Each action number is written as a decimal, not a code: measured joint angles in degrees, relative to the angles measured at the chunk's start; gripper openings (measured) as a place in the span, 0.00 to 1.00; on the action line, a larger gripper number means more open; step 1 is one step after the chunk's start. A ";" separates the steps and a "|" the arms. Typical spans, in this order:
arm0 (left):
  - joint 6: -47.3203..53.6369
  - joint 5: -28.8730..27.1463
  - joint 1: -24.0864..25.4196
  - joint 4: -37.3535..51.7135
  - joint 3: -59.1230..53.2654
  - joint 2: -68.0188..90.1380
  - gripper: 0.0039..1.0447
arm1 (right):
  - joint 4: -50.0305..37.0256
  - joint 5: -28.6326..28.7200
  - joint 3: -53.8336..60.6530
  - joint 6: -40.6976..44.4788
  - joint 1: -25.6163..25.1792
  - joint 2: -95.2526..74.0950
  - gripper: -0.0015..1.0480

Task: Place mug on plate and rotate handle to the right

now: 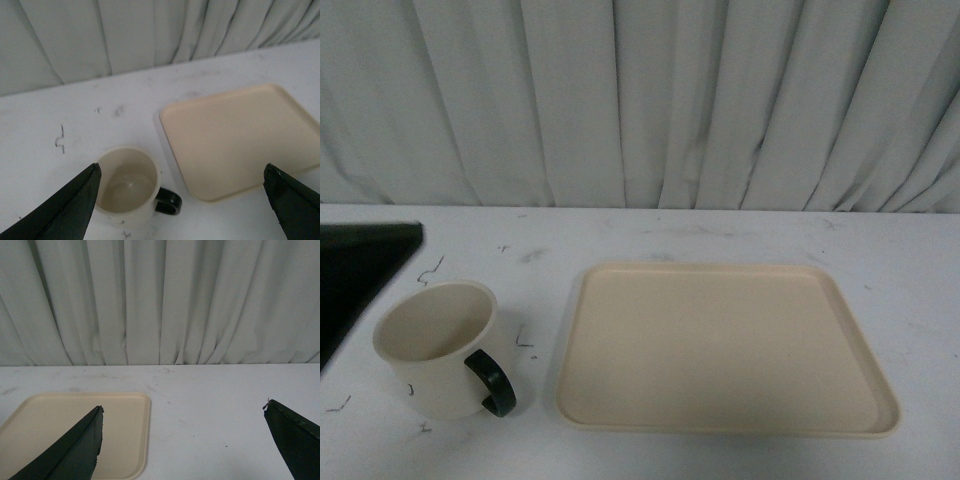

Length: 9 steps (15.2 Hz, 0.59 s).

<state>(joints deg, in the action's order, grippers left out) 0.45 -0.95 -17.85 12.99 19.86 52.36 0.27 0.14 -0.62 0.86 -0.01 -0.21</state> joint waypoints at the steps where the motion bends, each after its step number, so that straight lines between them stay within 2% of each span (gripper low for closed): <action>1: -0.02 1.84 0.48 -2.75 3.08 5.60 0.94 | 0.02 0.00 0.00 -0.02 0.00 0.00 0.94; 3: 0.22 4.09 1.49 -2.69 7.34 13.57 0.94 | 0.02 0.02 0.00 0.00 0.00 0.00 0.94; 6: -1.16 6.91 7.02 -7.58 11.67 24.50 0.94 | 0.02 0.02 0.00 0.00 0.00 0.00 0.94; 9: -1.46 8.07 10.86 -7.93 15.39 30.29 0.94 | 0.02 0.02 0.00 -0.02 0.00 0.00 0.94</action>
<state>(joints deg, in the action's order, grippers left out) -1.02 7.11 -6.98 5.06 35.24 82.65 0.30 0.16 -0.62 0.84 -0.01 -0.21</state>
